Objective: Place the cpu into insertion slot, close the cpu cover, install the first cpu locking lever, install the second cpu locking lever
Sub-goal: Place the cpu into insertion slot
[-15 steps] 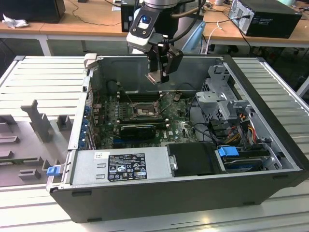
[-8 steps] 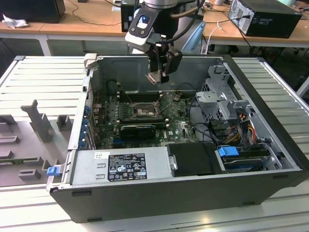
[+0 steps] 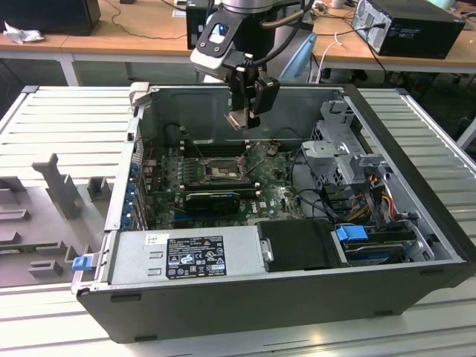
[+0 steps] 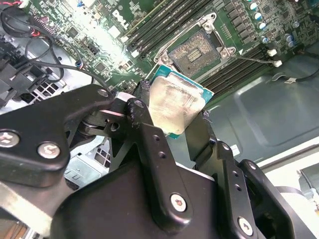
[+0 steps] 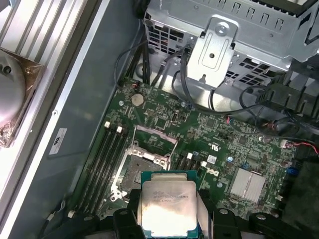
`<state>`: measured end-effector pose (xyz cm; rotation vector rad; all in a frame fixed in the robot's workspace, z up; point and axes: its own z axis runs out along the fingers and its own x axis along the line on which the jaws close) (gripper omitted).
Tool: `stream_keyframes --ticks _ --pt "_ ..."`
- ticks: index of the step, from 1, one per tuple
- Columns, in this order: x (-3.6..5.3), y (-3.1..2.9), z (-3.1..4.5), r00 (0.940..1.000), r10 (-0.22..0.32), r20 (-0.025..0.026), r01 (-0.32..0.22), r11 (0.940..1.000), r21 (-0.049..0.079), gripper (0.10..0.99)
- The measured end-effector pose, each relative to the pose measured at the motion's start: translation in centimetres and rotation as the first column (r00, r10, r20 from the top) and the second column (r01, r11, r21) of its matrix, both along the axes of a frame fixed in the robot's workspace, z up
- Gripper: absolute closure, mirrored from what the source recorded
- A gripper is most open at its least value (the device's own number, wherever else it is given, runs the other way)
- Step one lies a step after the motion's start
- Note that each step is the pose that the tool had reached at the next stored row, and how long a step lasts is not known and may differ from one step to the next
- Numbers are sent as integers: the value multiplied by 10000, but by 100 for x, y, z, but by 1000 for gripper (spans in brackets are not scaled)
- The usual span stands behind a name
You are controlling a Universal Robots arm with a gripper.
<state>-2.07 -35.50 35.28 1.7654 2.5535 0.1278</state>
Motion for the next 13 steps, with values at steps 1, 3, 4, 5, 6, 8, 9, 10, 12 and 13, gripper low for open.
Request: stream_keyframes --ticks 1,3,4,5,6,8,9,10,12,13 --pt "0 0 0 10000 -68 0 68 10000 1 557" --pt "0 0 -1 9997 -252 0 252 9997 0 557" --pt "0 0 -1 9996 -294 0 294 9996 0 557" --pt "0 0 -1 9993 -380 0 380 9993 1 557" --pt "0 0 -2 9989 -463 0 463 9989 0 557" --pt "0 0 -4 9977 -682 0 682 9977 1 557" --pt "0 0 -6 9955 -947 0 947 9955 1 557" --pt "-4 0 -7 9942 -1077 -1 1077 9942 0 557" --pt "-25 0 -7 9934 -1150 -1 1150 9934 -2 557" --pt "-39 0 -9 9928 -1199 -1 1199 9928 1 557"
